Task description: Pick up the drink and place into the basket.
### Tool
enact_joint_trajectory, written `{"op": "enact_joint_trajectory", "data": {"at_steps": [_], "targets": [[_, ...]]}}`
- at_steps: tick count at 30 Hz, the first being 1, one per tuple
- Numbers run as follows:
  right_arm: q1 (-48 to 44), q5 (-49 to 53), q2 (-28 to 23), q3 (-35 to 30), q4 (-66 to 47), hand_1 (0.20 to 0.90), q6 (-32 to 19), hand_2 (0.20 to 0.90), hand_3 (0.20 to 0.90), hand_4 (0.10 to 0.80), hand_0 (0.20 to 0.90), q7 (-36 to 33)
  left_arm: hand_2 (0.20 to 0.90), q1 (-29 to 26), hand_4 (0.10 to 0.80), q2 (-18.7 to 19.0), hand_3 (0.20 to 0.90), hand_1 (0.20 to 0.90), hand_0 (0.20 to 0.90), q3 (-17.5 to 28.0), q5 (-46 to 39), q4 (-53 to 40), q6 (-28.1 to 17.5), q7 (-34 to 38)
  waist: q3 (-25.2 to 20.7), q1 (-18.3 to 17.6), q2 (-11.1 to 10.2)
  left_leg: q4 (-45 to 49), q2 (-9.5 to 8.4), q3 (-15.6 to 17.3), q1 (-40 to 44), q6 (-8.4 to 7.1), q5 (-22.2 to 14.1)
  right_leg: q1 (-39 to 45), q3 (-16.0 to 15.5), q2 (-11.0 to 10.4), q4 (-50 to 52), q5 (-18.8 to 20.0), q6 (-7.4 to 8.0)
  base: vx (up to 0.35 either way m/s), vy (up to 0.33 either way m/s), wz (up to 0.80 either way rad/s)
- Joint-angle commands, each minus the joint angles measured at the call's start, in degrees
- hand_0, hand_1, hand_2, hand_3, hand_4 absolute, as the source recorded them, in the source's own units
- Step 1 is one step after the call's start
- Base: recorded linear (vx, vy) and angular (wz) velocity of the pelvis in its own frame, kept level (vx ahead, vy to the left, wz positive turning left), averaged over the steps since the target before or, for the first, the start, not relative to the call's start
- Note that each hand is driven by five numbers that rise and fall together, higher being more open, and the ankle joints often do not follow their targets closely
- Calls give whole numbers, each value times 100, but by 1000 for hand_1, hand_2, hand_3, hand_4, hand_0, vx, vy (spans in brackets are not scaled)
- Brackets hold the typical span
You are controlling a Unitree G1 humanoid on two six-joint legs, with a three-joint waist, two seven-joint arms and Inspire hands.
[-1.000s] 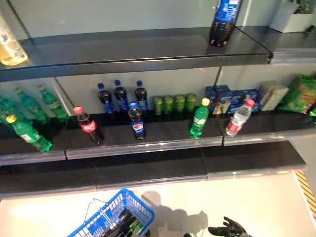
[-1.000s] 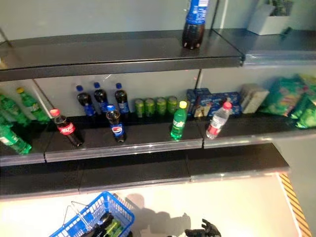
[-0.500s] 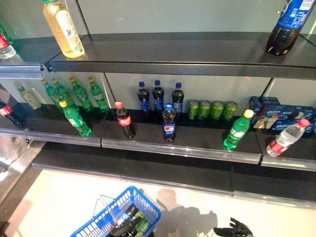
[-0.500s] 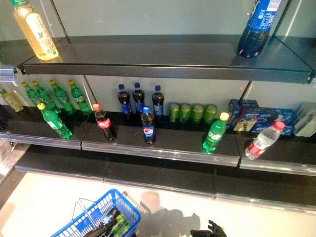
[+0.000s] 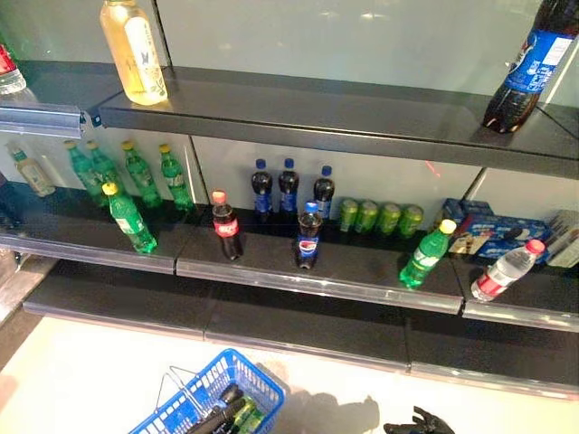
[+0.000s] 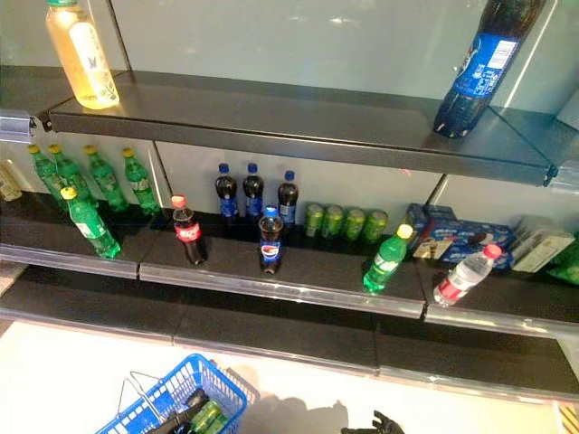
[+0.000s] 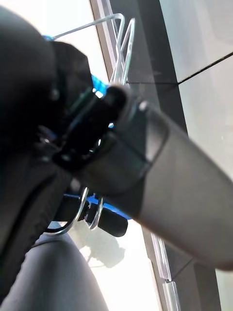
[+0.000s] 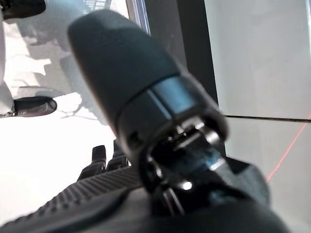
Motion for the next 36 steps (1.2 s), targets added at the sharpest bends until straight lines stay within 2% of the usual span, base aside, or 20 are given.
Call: {"op": "enact_joint_trajectory", "data": {"at_steps": [1,6,15,17,18,20,21,23,26,27,28,29,31,33,36], "targets": [[-397,-75,-167,-192,168,900,-123,900,900,800,900,-12,300,-646,100,-192,200,300,300,90,-371,-430,-219,-1037,134,244,346,39,-4,352,472,69,-545,-639,53,-57,327,722,86,23,16,-6],[-407,-105,-123,-161,130,900,-82,900,900,800,900,14,300,-647,100,-209,200,300,300,15,-379,-574,-220,-992,170,273,302,39,5,424,460,95,-565,-669,29,-93,317,753,125,15,6,-5],[-374,-189,-144,-164,141,900,-64,900,900,800,900,17,300,-585,100,-202,200,300,300,31,-355,-583,-258,-952,174,320,247,39,31,441,481,98,-585,-590,11,-16,252,669,73,0,0,0],[-366,-202,-155,-173,157,900,-62,900,900,800,900,33,300,-581,100,-179,200,300,300,28,-302,-529,-265,-960,175,283,229,39,-29,294,484,145,-608,-625,196,75,346,627,42,20,-6,-1],[-358,-111,-161,-179,169,900,-83,900,900,800,900,35,300,-578,100,-157,200,300,300,6,-244,-492,-268,-989,183,245,217,39,-70,176,487,183,-619,-686,375,115,495,652,49,67,-32,2],[-285,23,-130,-180,181,900,-111,900,900,800,900,51,300,-586,100,-85,200,300,300,-51,-88,-385,-288,-1119,235,66,213,39,-104,-35,502,273,-638,-960,938,191,1006,737,110,74,-95,9],[-216,4,-117,-183,199,900,-149,900,900,800,900,90,300,-598,100,-72,200,300,300,-96,-126,-362,-375,-1063,278,-4,234,39,-74,-76,489,285,-631,-1052,1042,218,1092,671,102,44,-153,19],[-161,-257,-122,-138,247,900,-199,900,900,800,900,184,300,-653,100,-85,200,300,300,-54,-335,-373,-428,-915,351,13,275,39,-14,-26,449,202,-610,-953,831,159,707,579,40,56,-155,37],[-128,-243,-113,-85,251,900,-222,900,900,800,900,122,300,-617,100,-83,200,300,300,-12,-362,-500,-373,-941,416,46,331,39,94,84,405,137,-518,-924,737,165,599,535,13,38,-80,36],[-214,-169,-164,-20,175,900,-166,900,900,800,900,23,300,-651,100,-153,200,300,300,-96,-278,-646,-401,-1042,529,113,391,127,182,86,180,76,-412,-1068,657,142,656,516,-34,-60,-35,56],[-216,-168,-166,-21,176,900,-165,900,900,800,900,22,300,-653,100,-155,200,300,300,-96,-278,-646,-401,-1041,519,112,393,129,183,84,164,74,-410,-1083,655,142,661,515,-36,-273,-4,64],[-453,21,-276,11,167,900,-143,900,900,800,900,-70,300,-841,100,-275,200,300,300,-349,-512,-803,-447,-968,687,159,494,137,281,93,-154,-19,-227,-1303,521,145,655,561,-97,-286,40,49],[-647,125,-323,3,139,900,-116,900,900,800,900,-119,300,-1012,100,-395,200,300,300,-438,-476,-956,-405,-860,810,182,554,102,330,151,-335,-95,-109,-1380,355,118,591,593,-112,-243,64,45],[-634,164,-323,-36,112,900,-143,900,900,800,900,-163,300,-1044,100,-429,200,300,300,-477,-331,-971,-358,-910,838,186,563,106,308,259,-375,-112,-100,-1332,203,50,552,579,-96,-60,92,37],[-474,250,-333,-146,43,900,-176,900,900,800,900,-198,300,-920,100,-394,200,300,300,-437,-163,-859,-314,-1014,761,193,537,144,115,31,-245,3,-212,-1252,169,-28,831,458,-66,85,150,34]]}}
